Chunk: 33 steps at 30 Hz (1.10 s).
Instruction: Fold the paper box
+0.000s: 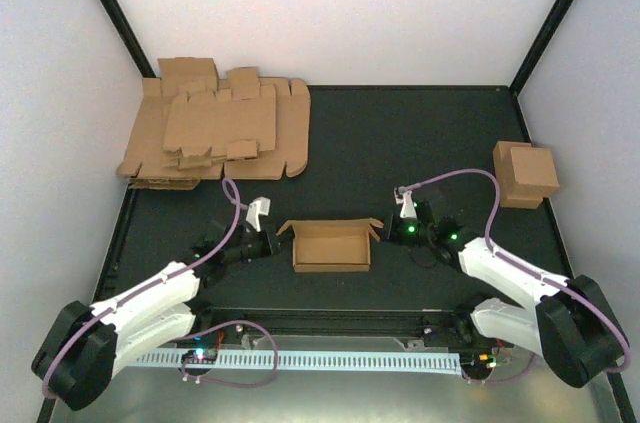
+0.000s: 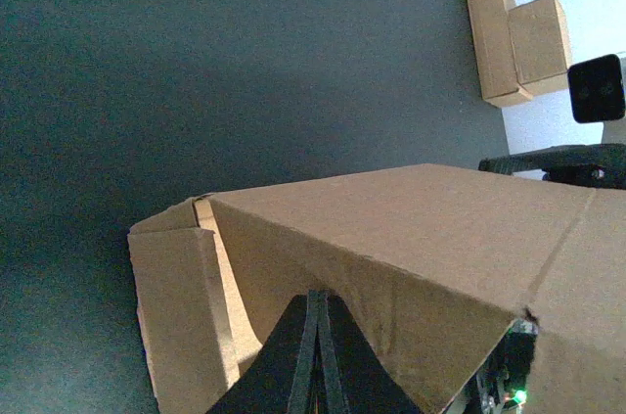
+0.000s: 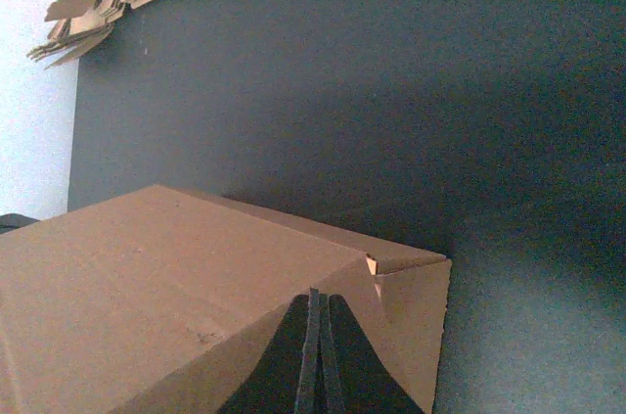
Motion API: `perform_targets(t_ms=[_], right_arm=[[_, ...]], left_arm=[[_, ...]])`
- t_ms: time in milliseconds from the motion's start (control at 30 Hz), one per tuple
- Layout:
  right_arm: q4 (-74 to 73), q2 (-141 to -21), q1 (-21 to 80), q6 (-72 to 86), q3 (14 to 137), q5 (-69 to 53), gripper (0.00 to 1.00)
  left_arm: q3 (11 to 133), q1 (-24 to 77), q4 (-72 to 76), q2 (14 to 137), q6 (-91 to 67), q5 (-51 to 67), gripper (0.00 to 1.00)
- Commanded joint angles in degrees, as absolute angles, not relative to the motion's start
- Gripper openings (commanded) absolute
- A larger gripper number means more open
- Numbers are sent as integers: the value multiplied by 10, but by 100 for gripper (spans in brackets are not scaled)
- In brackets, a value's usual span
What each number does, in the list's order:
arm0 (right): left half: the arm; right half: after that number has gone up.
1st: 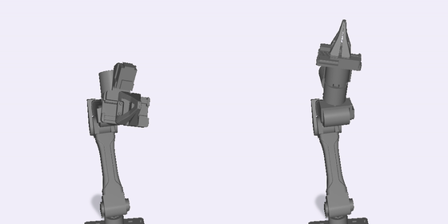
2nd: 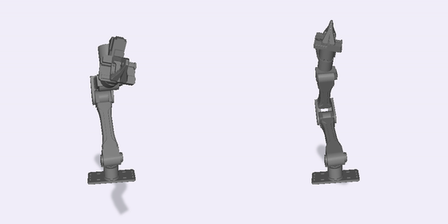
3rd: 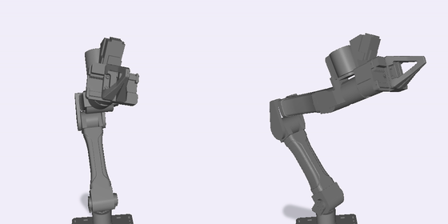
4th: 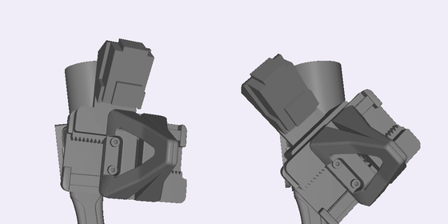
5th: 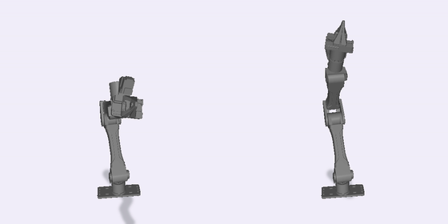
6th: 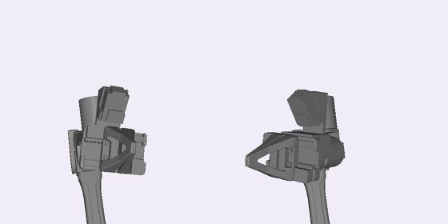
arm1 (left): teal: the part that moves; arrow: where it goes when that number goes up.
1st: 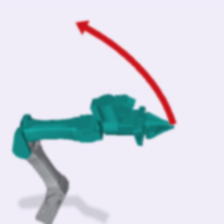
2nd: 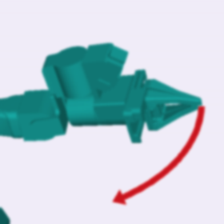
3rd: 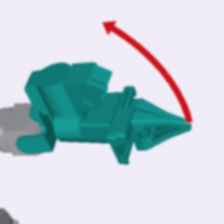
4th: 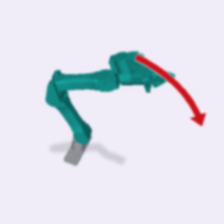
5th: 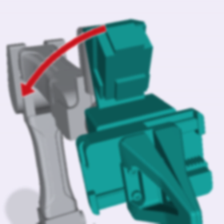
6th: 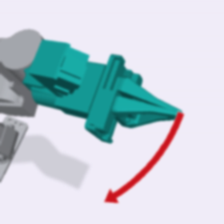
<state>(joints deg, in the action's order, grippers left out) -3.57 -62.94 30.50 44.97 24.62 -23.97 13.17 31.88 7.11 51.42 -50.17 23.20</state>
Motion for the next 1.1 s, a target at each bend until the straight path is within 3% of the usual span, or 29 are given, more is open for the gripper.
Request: perform_targets(t_ms=[0,567,1067], right_arm=[[-14,-622,313,472,236,-219,2],[-179,-559,305,376,281,-111,6],[-177,-490,304,395,275,-38,7]], left_arm=[[126,324,85,496,-507,228,2],[181,325,-34,455,-445,183,3],[176,325,-46,449,-421,189,5]])
